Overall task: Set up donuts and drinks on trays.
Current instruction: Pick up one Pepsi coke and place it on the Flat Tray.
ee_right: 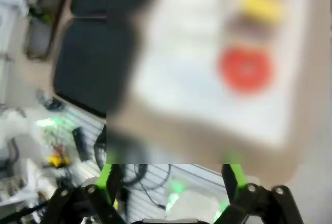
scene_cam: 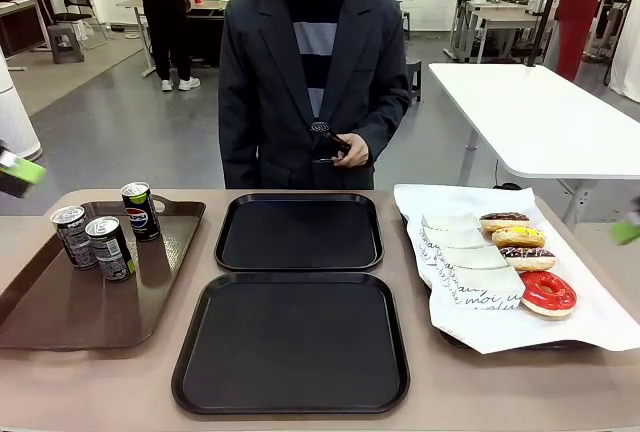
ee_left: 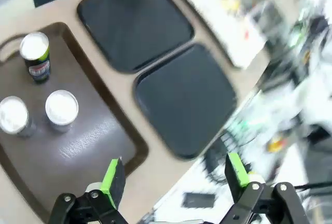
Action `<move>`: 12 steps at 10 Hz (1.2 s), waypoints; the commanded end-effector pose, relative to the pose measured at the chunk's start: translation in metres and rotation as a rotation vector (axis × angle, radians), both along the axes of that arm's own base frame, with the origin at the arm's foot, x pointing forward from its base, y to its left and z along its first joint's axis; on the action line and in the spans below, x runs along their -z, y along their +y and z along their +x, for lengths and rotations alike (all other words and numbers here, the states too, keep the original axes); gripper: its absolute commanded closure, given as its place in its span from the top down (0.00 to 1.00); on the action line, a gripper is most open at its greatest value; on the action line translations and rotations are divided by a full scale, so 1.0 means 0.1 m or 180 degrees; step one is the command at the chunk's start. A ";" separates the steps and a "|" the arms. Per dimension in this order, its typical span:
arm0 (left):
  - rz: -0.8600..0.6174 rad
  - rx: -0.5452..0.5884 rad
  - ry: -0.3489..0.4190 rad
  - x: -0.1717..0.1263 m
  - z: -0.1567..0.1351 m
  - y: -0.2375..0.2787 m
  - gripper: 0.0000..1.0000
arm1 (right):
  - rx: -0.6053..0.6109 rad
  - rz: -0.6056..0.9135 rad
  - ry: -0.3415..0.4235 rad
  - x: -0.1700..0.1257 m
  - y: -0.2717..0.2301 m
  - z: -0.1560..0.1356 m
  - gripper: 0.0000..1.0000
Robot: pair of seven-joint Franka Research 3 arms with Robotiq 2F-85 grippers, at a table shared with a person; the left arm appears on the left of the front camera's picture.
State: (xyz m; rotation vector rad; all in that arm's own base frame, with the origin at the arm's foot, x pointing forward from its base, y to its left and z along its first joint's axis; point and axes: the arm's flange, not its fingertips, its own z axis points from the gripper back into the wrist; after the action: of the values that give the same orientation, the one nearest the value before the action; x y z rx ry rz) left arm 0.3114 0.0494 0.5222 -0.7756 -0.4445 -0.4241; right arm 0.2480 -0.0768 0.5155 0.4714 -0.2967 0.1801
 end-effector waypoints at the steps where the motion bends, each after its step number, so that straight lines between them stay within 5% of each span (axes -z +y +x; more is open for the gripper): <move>1: -0.0550 -0.0400 0.0403 0.22 0.15 0.53 1.00 | 0.0513 0.0756 -0.0002 0.17 -0.73 -0.04 1.00; 2: -0.0638 -0.0566 0.0530 0.36 0.17 0.79 1.00 | 0.0680 0.0938 -0.0010 0.19 -1.03 -0.07 1.00; 4: -0.0940 -0.0929 0.0811 0.68 0.19 1.36 1.00 | 0.0715 0.1441 -0.0478 0.08 -1.40 -0.24 1.00; 7: -0.1251 -0.1298 0.0903 1.01 0.03 1.88 1.00 | 0.0499 0.2162 -0.0897 0.22 -1.74 -0.46 1.00; 12: -0.1732 -0.1264 0.0584 1.00 -0.25 2.12 1.00 | 0.0713 0.2277 -0.0381 0.80 -1.88 -0.49 1.00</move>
State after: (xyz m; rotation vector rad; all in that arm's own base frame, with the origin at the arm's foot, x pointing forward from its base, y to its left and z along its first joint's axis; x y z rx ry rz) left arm 0.2876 0.2620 0.4213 -1.1557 -0.4908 0.2017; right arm 0.1975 -0.2612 0.4314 1.1484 -0.5321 -0.1287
